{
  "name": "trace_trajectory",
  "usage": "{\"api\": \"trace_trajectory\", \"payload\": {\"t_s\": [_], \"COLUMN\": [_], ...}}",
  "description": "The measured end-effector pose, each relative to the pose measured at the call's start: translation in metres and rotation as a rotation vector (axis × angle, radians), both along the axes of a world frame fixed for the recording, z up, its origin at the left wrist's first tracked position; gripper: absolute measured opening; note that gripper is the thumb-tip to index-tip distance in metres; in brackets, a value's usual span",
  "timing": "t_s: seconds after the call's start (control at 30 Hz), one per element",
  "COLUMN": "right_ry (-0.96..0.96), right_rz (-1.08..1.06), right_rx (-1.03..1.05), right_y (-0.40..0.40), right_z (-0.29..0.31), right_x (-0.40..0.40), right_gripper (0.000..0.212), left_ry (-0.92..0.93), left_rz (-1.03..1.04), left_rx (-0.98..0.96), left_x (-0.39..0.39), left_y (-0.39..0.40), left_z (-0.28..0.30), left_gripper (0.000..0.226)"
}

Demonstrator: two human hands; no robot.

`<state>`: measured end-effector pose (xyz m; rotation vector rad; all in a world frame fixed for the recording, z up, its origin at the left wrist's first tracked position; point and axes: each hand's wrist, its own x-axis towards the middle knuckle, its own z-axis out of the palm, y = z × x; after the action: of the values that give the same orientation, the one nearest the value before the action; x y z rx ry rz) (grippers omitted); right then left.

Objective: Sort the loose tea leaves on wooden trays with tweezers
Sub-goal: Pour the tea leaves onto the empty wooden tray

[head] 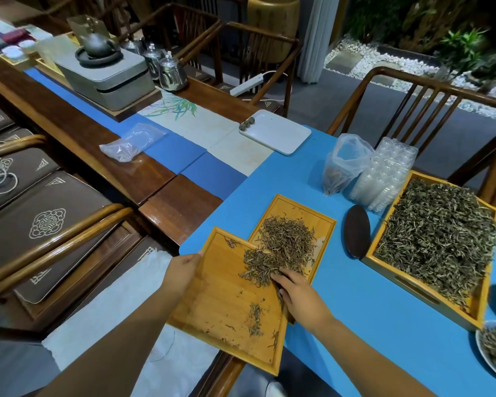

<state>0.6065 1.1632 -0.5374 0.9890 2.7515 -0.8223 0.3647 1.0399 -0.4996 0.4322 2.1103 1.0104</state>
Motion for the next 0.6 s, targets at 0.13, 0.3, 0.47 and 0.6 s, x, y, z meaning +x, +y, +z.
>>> {"api": "trace_trajectory", "payload": {"t_s": [0.13,0.3,0.47,0.6], "right_ry": [-0.019,-0.034,-0.027,0.095], "right_rz": [-0.054,-0.112,-0.173,-0.057], "right_rx": [-0.008,-0.054,-0.070,0.001], "right_y": [0.008,0.014,0.016,0.000], "right_z": [-0.003,-0.006,-0.003,0.006], "right_x": [-0.003,-0.005,-0.008,-0.019], "right_gripper": [0.044,0.043,0.044,0.044], "left_ry": [0.012,0.044,0.038,0.027], "left_rz": [-0.005,-0.008,0.013,0.025], "left_rx": [-0.017,-0.043,-0.052,-0.055], "left_x": [-0.001,-0.004,-0.006,-0.006], "left_y": [-0.002,-0.008,-0.013,-0.016], "left_z": [-0.002,-0.007,-0.008,-0.009], "left_gripper": [0.033,0.033,0.031,0.032]}}
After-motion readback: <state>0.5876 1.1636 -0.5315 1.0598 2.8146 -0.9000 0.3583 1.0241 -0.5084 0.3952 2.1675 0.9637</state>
